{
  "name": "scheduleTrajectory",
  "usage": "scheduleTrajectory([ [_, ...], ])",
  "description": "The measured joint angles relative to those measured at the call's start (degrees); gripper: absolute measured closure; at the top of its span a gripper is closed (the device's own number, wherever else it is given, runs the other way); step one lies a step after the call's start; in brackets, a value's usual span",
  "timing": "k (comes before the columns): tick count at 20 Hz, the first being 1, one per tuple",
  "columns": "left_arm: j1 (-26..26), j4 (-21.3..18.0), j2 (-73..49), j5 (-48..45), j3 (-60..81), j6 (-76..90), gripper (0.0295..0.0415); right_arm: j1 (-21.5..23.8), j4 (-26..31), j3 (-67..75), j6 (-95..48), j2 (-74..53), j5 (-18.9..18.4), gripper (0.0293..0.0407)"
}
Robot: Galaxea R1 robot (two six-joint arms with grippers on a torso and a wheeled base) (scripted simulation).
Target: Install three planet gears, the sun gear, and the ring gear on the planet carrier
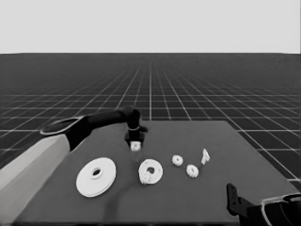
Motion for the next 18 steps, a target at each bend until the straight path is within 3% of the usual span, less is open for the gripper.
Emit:
scheduleTrajectory([
  [14, 0.27, 1.0, 4.48, 1.44, 6.74, -11.17, 0.0398, 0.0, 0.0, 0.0, 0.0, 0.0, 0.0, 0.0315],
  [16, 5.65, 5.81, 5.71, -1.08, 2.98, -9.08, 0.0398, 0.0, 0.0, 0.0, 0.0, 0.0, 0.0, 0.0315],
  [18, 7.58, 7.3, 6.42, -2.2, 0.87, -7.96, 0.0398, 0.0, 0.0, 0.0, 0.0, 0.0, 0.0, 0.0315],
])
